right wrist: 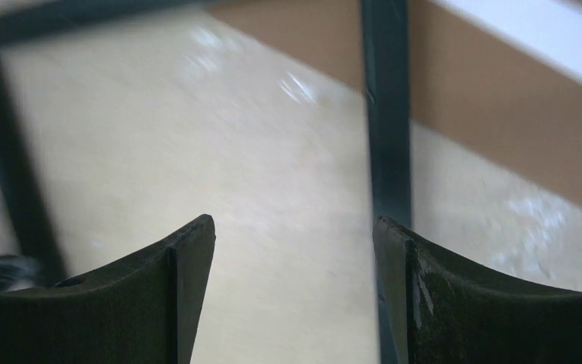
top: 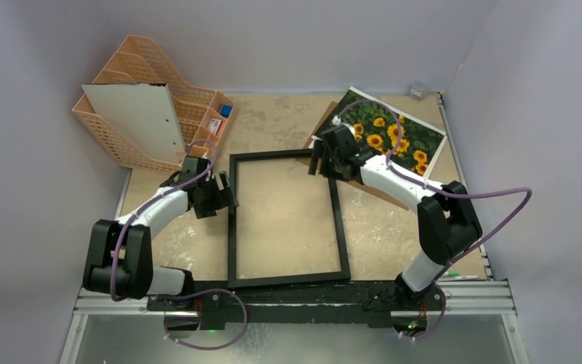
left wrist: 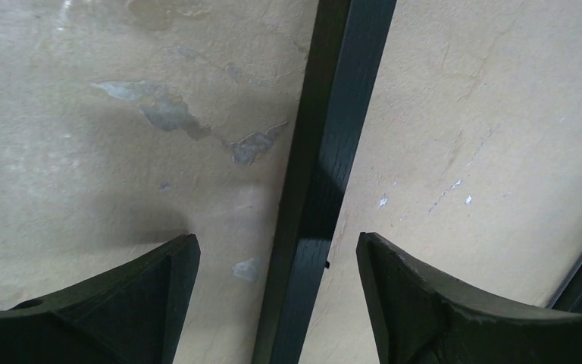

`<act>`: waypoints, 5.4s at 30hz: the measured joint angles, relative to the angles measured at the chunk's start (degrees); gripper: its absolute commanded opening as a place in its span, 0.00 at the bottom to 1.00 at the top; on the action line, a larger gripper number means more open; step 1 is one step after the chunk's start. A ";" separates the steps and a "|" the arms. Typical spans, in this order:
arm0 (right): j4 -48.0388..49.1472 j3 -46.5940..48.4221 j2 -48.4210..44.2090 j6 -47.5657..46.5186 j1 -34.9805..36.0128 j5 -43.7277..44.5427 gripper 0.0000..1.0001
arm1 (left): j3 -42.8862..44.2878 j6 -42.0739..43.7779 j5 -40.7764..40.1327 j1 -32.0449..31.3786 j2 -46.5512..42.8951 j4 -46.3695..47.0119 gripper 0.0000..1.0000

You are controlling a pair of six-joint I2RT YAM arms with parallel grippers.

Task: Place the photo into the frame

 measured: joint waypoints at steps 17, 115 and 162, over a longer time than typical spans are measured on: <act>-1.88 -12.55 0.09 -2.10 0.35 -2.67 0.72 | 5.09 -3.04 -0.15 -1.62 9.46 5.99 0.79; 1.14 7.39 19.06 -17.92 -12.17 7.67 0.57 | 20.74 2.05 2.01 -1.86 13.68 5.33 0.83; 5.62 8.85 21.24 -9.46 -13.09 8.66 0.50 | 28.02 -5.55 8.55 -16.31 19.74 12.79 0.83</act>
